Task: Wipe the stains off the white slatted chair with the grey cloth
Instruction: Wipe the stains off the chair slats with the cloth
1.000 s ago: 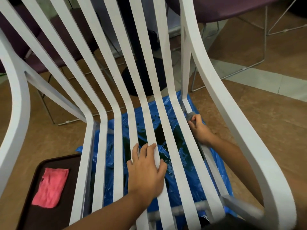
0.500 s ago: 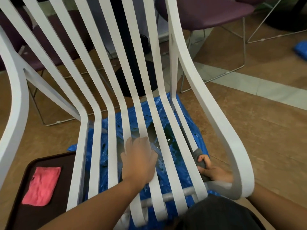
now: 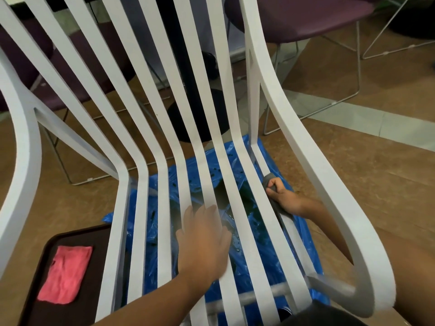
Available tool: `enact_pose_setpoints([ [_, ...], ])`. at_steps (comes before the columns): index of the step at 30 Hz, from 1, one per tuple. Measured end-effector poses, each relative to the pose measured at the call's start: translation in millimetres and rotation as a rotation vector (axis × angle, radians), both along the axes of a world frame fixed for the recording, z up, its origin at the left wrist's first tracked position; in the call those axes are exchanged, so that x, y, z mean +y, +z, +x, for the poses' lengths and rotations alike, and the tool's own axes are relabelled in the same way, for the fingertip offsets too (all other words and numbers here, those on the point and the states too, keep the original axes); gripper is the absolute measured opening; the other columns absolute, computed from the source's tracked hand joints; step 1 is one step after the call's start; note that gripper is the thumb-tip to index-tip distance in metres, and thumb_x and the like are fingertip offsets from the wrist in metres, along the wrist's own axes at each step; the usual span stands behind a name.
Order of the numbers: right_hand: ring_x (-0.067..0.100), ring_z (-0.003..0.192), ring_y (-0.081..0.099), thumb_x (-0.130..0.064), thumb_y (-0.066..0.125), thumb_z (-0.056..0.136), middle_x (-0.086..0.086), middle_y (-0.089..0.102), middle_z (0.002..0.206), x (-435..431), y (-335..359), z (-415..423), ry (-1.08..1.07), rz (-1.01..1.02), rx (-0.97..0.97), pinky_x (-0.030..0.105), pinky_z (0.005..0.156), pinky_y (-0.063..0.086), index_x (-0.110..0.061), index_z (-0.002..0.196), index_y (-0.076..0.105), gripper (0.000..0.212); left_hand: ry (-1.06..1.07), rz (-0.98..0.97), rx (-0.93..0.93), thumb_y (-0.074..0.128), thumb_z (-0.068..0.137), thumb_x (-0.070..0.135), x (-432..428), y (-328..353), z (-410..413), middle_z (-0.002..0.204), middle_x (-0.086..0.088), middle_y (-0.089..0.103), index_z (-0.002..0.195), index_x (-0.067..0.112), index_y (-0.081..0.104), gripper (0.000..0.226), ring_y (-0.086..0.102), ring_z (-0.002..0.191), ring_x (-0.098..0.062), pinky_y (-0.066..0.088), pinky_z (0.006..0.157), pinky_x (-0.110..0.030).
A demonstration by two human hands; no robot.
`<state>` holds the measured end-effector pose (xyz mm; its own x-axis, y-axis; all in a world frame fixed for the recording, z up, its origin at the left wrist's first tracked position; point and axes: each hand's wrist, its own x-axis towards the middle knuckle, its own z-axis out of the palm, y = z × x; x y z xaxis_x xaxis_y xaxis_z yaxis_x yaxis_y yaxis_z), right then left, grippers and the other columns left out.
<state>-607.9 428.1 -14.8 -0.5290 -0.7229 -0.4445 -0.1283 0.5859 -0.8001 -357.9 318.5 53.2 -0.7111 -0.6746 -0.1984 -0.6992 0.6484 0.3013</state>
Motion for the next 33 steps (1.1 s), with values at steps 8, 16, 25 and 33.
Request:
enact_pose_setpoints([
  [8, 0.012, 0.069, 0.044, -0.021, 0.038, 0.108, 0.002, 0.046, 0.078, -75, -21, -54, -0.068, -0.017, 0.042, 0.023, 0.06, 0.037, -0.014, 0.107, 0.036, 0.007, 0.011, 0.017, -0.042, 0.029, 0.097, 0.058, -2, 2, -2, 0.161, 0.017, 0.019, 0.15, 0.04, 0.017, 0.057, -0.009, 0.152, -0.014, 0.021, 0.12, -0.054],
  [16, 0.021, 0.077, 0.049, -0.022, 0.039, 0.107, 0.005, 0.049, 0.082, -119, -32, -89, -0.057, -0.012, 0.113, 0.029, 0.062, 0.041, -0.016, 0.107, 0.035, 0.007, 0.012, 0.018, -0.051, 0.026, 0.094, 0.061, -2, 3, -4, 0.161, 0.019, 0.017, 0.15, 0.043, 0.017, 0.059, -0.01, 0.151, -0.013, 0.022, 0.119, -0.051],
  [25, 0.017, 0.067, 0.05, -0.022, 0.039, 0.107, 0.007, 0.051, 0.083, -113, -29, -72, -0.19, -0.078, 0.114, 0.02, 0.05, 0.041, -0.013, 0.115, 0.039, 0.012, 0.015, 0.018, -0.042, 0.03, 0.097, 0.058, -2, 4, -4, 0.159, 0.018, 0.021, 0.15, 0.041, 0.02, 0.057, -0.008, 0.152, -0.013, 0.021, 0.12, -0.052],
  [33, 0.011, 0.072, 0.048, -0.018, 0.043, 0.107, 0.008, 0.048, 0.092, -46, -2, -28, -0.043, 0.009, 0.019, 0.008, 0.052, 0.041, -0.01, 0.121, 0.035, 0.019, 0.023, 0.024, 0.002, 0.034, 0.097, 0.054, -1, 4, -3, 0.157, 0.016, 0.027, 0.148, 0.039, 0.025, 0.054, -0.003, 0.152, -0.015, 0.025, 0.117, -0.053],
])
